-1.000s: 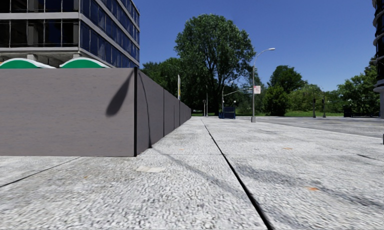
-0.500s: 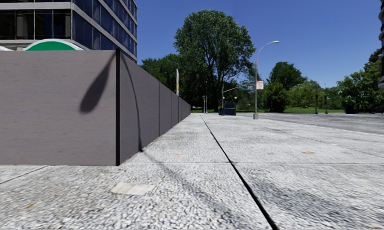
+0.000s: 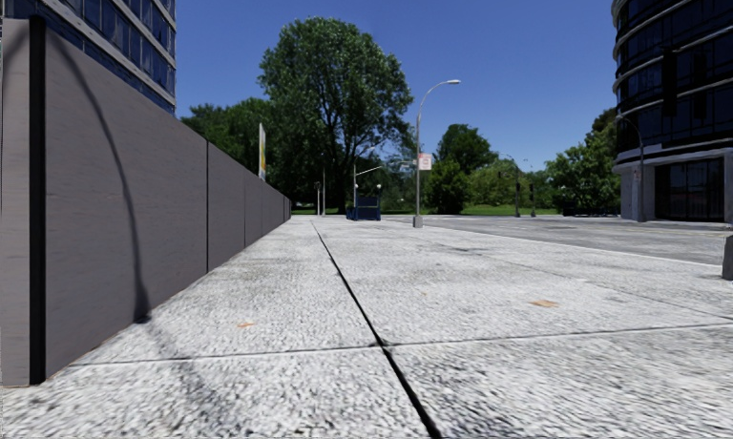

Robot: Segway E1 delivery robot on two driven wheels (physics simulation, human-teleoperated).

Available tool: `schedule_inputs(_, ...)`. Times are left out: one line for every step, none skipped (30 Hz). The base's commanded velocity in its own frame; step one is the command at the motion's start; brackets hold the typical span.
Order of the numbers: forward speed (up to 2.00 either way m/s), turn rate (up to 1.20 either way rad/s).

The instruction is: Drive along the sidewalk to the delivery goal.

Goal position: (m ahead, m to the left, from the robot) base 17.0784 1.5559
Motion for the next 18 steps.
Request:
schedule_inputs(1.63,0.00)
schedule_inputs(1.63,0.00)
schedule_inputs(1.63,0.00)
schedule_inputs(1.63,0.00)
schedule_inputs(1.63,0.00)
schedule_inputs(1.63,0.00)
schedule_inputs(1.63,0.00)
schedule_inputs(1.63,0.00)
schedule_inputs(1.63,0.00)
schedule_inputs(1.63,0.00)
schedule_inputs(1.63,0.00)
schedule_inputs(1.63,0.00)
schedule_inputs(1.63,0.00)
schedule_inputs(1.67,0.00)
schedule_inputs(1.67,0.00)
schedule_inputs(1.68,0.00)
schedule_inputs(1.68,0.00)
schedule_inputs(1.68,0.00)
